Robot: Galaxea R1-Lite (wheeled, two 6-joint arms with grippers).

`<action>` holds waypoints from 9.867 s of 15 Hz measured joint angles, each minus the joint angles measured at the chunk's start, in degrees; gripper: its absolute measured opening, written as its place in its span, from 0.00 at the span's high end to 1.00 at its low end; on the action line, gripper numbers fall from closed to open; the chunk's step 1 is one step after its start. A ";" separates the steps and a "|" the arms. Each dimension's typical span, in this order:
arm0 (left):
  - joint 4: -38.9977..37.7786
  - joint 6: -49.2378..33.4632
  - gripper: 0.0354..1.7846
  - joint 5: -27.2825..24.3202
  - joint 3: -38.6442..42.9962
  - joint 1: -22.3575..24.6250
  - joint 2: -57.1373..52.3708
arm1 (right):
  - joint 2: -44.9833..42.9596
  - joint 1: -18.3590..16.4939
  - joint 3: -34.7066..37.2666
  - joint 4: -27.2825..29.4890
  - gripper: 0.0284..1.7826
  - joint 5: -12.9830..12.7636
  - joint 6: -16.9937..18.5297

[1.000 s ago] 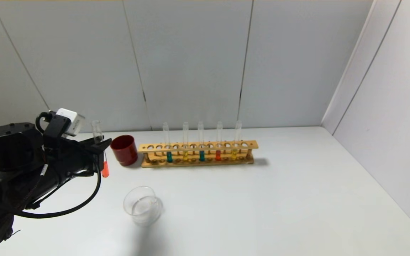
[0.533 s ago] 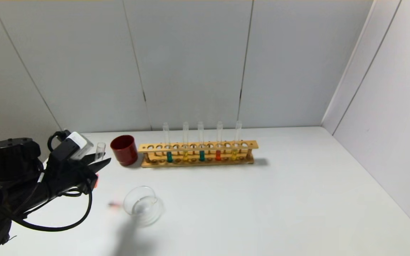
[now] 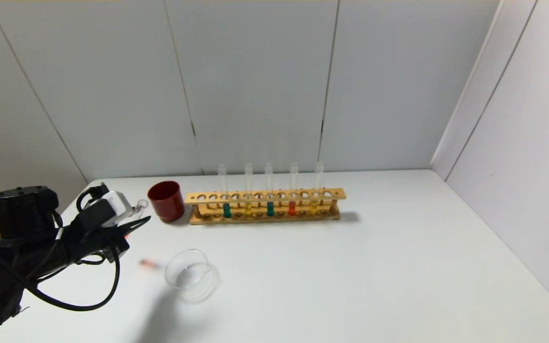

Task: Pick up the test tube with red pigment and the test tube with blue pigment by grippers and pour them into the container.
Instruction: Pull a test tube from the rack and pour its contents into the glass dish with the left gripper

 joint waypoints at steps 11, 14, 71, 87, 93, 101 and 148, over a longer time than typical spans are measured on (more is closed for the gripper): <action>-2.15 12.00 0.84 0.13 -3.19 -0.07 0.96 | 0.00 0.00 0.00 0.00 0.02 -0.02 0.02; -5.12 16.63 0.84 -0.06 -1.38 -0.11 1.82 | 0.00 0.00 0.00 0.00 0.02 0.00 0.02; -6.75 47.56 0.84 9.70 3.78 -6.51 8.87 | 0.00 0.00 0.00 0.00 0.02 -0.02 0.02; -7.00 52.81 0.84 11.35 2.68 -7.68 9.81 | 0.00 0.00 0.00 0.00 0.02 0.00 0.00; -6.86 54.72 0.84 11.26 2.97 -8.86 9.07 | 0.00 0.00 0.00 0.00 0.02 0.00 0.02; -6.83 56.63 0.84 11.46 3.23 -9.02 8.63 | 0.00 0.00 0.00 0.00 0.02 0.00 0.02; -6.47 77.62 0.84 12.34 2.07 -10.59 2.43 | 0.00 0.00 0.00 0.00 0.02 0.00 0.02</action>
